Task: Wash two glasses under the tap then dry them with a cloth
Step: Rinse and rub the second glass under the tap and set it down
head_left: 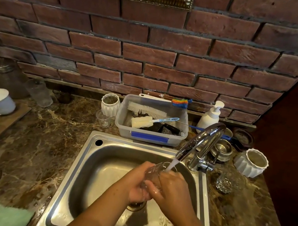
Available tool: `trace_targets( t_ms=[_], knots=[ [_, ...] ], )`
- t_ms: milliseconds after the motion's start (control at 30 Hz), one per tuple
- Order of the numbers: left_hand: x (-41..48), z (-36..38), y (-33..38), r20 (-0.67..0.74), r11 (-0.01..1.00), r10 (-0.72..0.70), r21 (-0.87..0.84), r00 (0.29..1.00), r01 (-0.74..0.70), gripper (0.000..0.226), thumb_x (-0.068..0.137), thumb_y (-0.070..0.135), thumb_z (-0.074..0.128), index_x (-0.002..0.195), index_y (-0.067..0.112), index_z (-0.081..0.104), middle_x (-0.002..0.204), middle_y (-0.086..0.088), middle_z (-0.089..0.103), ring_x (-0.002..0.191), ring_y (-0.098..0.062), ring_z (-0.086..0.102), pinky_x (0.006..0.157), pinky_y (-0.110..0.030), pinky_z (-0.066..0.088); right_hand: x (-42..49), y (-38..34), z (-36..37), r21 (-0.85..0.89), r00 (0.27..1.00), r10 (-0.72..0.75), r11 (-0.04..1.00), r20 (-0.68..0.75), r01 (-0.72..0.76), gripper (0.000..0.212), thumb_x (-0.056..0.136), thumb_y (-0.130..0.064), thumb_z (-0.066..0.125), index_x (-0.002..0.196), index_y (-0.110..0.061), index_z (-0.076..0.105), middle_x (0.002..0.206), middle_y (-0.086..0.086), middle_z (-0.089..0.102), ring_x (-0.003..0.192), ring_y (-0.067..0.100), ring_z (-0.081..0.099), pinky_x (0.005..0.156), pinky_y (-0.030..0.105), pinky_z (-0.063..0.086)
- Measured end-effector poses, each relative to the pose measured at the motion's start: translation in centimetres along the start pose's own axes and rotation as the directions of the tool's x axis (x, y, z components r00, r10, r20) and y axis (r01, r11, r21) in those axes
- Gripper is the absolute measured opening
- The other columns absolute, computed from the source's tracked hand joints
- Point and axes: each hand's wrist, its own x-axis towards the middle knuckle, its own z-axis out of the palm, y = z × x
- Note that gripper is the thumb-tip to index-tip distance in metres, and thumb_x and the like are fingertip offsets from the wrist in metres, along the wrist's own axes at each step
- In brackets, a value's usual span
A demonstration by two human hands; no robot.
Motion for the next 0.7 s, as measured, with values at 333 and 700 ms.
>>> trace_targets(
  t_ms=[333, 700],
  knots=[
    [1.1, 1.2, -0.3, -0.127, 0.630, 0.674, 0.613, 0.727, -0.477, 0.025, 0.101, 0.018, 0.046, 0.083, 0.013, 0.062, 0.084, -0.010, 0.065, 0.074, -0.019, 0.062, 0.058, -0.030, 0.052, 1.1, -0.9, 0.5, 0.797, 0.864, 0.451, 0.428, 0.221, -0.427, 0.028, 0.096, -0.028, 0.057, 0.083, -0.012, 0.077, 0.082, 0.010, 0.077, 0.085, 0.020, 0.074, 0.086, 0.042, 0.059],
    [-0.5, 1.1, -0.7, 0.478, -0.226, 0.698, 0.854, 0.533, -0.469, 0.028, 0.099, 0.038, 0.054, 0.122, 0.025, 0.060, 0.113, 0.010, 0.055, 0.096, -0.002, 0.052, 0.079, -0.016, 0.043, 0.1, 0.1, 0.2, 0.763, 0.621, 0.453, -0.469, 0.640, -0.444, 0.021, 0.091, -0.026, 0.063, 0.100, -0.012, 0.075, 0.109, 0.018, 0.072, 0.110, 0.033, 0.063, 0.086, 0.048, 0.053]
  ],
)
